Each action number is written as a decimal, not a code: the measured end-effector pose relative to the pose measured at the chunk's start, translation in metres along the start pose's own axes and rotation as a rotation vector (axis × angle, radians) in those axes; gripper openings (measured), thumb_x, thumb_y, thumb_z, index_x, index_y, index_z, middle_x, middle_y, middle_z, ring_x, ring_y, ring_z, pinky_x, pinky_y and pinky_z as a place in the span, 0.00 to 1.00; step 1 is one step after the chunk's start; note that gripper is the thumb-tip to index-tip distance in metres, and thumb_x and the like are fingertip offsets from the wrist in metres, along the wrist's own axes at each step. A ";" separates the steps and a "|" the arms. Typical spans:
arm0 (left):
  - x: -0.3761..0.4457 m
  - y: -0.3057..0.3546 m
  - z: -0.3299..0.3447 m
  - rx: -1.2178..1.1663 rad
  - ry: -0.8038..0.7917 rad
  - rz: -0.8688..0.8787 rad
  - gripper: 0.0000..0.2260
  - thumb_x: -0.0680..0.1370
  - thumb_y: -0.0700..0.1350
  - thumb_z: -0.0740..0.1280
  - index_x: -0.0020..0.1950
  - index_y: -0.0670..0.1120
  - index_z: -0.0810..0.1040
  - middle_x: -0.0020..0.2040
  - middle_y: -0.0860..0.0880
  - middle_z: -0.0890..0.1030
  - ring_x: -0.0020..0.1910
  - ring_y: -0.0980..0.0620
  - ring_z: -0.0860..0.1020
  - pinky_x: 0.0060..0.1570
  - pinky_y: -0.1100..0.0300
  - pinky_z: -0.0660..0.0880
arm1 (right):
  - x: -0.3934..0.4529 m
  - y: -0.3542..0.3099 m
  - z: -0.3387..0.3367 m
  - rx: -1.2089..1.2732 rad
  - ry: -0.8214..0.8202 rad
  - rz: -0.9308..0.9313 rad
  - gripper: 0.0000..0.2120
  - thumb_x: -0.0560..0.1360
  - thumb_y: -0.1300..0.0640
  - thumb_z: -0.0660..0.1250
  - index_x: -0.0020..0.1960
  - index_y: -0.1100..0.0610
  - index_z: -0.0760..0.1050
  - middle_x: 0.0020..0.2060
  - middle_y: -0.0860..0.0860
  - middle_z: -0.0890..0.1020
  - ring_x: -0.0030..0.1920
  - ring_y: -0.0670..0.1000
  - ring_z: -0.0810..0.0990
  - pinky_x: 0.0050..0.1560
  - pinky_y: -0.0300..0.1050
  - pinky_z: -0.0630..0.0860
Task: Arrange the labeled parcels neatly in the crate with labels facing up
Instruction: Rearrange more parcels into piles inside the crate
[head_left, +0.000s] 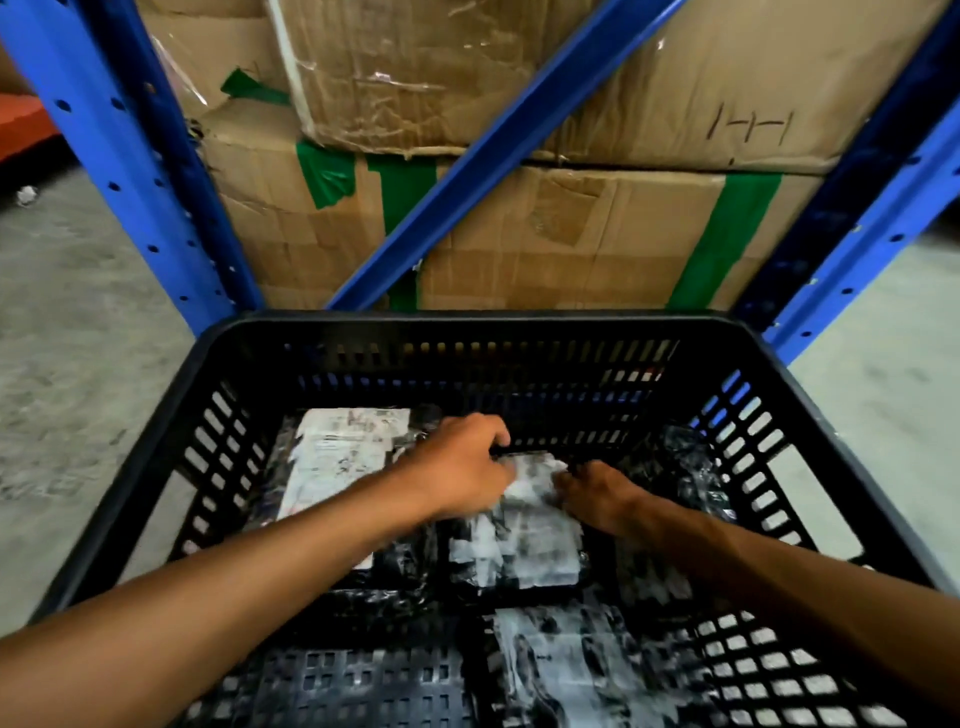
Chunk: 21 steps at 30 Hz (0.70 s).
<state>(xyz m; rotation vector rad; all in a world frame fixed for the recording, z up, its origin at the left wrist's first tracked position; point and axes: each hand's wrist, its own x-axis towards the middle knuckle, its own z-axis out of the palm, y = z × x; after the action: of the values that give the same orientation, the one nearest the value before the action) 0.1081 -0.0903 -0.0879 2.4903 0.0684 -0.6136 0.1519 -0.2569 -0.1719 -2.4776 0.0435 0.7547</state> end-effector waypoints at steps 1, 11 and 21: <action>0.008 0.006 0.013 -0.040 -0.074 -0.011 0.18 0.79 0.45 0.62 0.69 0.46 0.70 0.64 0.45 0.74 0.50 0.48 0.77 0.45 0.60 0.72 | 0.000 0.008 -0.001 0.044 -0.061 0.014 0.21 0.82 0.52 0.55 0.64 0.68 0.73 0.62 0.65 0.77 0.63 0.63 0.76 0.55 0.45 0.71; 0.026 0.023 0.049 -0.291 -0.209 -0.241 0.28 0.79 0.61 0.53 0.76 0.49 0.61 0.76 0.45 0.63 0.70 0.46 0.68 0.63 0.54 0.70 | 0.008 0.009 -0.005 0.515 0.062 0.269 0.25 0.78 0.41 0.54 0.57 0.60 0.77 0.54 0.57 0.81 0.54 0.59 0.79 0.51 0.50 0.77; 0.008 -0.013 0.048 -0.764 0.196 -0.315 0.25 0.66 0.47 0.74 0.60 0.46 0.74 0.53 0.44 0.81 0.48 0.47 0.79 0.44 0.57 0.77 | -0.011 -0.012 -0.037 0.717 -0.182 0.001 0.28 0.81 0.43 0.48 0.47 0.63 0.77 0.45 0.62 0.83 0.42 0.58 0.83 0.51 0.55 0.80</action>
<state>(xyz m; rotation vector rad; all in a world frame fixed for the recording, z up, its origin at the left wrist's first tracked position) 0.0936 -0.1061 -0.1336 1.7879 0.6521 -0.3623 0.1640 -0.2673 -0.1345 -1.7264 0.2091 0.7896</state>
